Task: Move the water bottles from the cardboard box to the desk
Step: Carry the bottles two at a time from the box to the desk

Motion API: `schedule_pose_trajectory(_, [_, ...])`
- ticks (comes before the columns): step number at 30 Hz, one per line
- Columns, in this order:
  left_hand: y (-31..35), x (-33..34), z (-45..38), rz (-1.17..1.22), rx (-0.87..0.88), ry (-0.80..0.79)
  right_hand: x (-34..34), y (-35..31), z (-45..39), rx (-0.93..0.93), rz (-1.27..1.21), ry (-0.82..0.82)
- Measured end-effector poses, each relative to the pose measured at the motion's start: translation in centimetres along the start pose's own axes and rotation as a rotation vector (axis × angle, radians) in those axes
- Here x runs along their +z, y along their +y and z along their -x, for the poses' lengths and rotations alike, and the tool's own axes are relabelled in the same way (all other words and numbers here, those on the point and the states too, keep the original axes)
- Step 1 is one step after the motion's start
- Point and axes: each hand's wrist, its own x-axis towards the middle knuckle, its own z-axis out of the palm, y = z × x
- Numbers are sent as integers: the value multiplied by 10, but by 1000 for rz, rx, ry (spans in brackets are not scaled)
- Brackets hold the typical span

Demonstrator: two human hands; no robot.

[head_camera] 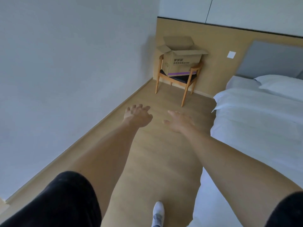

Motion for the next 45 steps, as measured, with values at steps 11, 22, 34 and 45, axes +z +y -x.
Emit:
schedule_pose_trajectory(11, [32, -22, -220, -69, 35, -30, -39, 55, -203, 45, -81, -4])
schedule_pose_trajectory(22, [112, -65, -410, -59, 111, -1, -101, 140, -380, 103, -118, 9])
schedule_pose_trajectory(34, [176, -72, -625, -37, 268, 7, -148, 217, -548, 196, -100, 126])
schedule_pose_trajectory(45, [214, -111, -857, 16, 322, -9, -208, 250, -752, 279, -114, 151])
